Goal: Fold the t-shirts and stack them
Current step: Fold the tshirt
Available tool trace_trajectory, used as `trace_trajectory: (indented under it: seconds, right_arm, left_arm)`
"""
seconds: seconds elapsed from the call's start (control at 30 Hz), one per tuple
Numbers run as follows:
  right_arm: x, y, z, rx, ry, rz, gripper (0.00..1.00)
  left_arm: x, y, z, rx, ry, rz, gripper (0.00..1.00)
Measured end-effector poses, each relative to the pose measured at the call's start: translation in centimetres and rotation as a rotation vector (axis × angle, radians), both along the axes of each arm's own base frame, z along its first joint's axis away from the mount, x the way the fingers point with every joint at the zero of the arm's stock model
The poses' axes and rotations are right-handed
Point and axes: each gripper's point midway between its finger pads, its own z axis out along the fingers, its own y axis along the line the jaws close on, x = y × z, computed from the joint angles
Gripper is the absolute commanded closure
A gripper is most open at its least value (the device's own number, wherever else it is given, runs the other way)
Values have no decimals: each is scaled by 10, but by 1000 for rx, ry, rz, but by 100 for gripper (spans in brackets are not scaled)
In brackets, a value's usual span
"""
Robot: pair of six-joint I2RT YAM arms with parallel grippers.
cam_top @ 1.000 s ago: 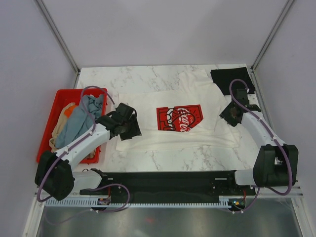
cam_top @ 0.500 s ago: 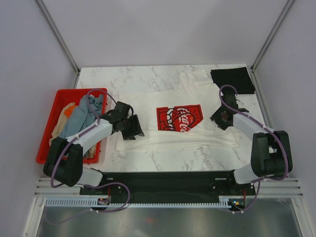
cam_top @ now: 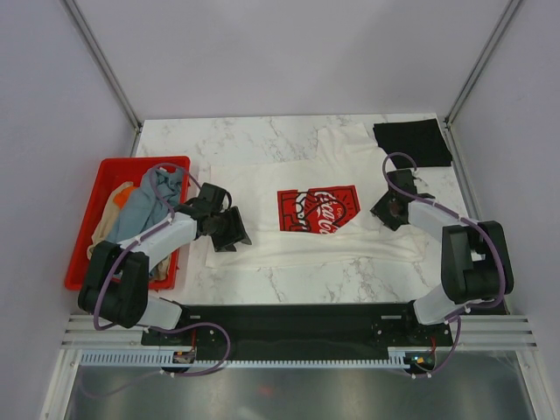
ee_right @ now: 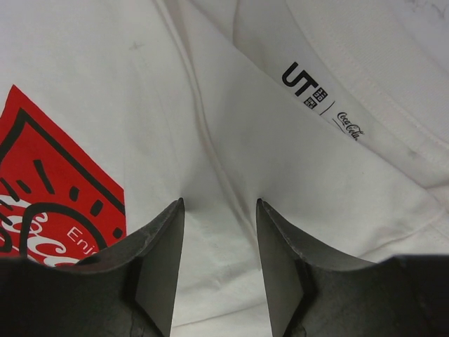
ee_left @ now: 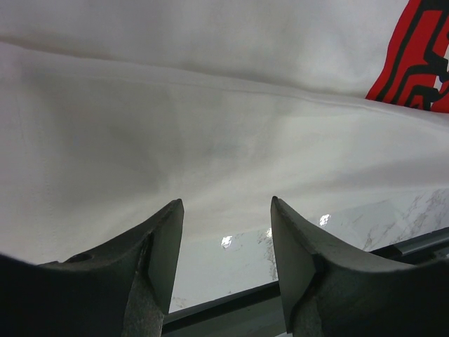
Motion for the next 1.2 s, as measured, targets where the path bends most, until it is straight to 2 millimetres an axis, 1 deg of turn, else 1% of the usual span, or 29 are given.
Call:
trace_trajectory:
  seconds: [0.07,0.1,0.2,0.37,0.47,0.53,0.63,0.67,0.73,0.9,1.03,1.13,1.2]
  right_arm:
    - [2,0,-3,0,1,1,53]
    - [2,0,-3,0,0,1,61]
    - [4,1,-3,1,-8,4,72]
    - [6,5,-1,12,-19,13,77]
    - [9,8,2,24,-26,20,84]
    - [11,11,5,35,-35,23,85]
    - [17,17,11,56,-52,31,92]
    - [18,18,13,64,-57,31,96]
    - [24,23,18,79,-75,37,100]
    - [44,34,29,97,-118,65,100]
    - [62,49,28,91,-122,128,100]
    - [71,59,24,73,-115,185,100]
    - [75,66,24,55,-117,220,100]
  left_arm:
    - [0,0,0,1,-1,0,40]
    - [0,0,0,1,-1,0,40]
    - [0,0,0,1,0,1,40]
    - [-1,1,-1,2,2,1,40]
    - [-1,1,-1,2,2,1,40]
    - [-1,1,-1,2,2,1,40]
    - [-1,1,-1,2,2,1,40]
    - [-1,0,-1,1,2,1,40]
    - [-1,0,-1,2,2,2,40]
    - [-2,1,-3,6,7,5,40]
    - [-3,4,-10,26,26,16,40]
    - [-7,7,-19,42,51,23,40]
    - [-8,8,-20,42,56,29,40]
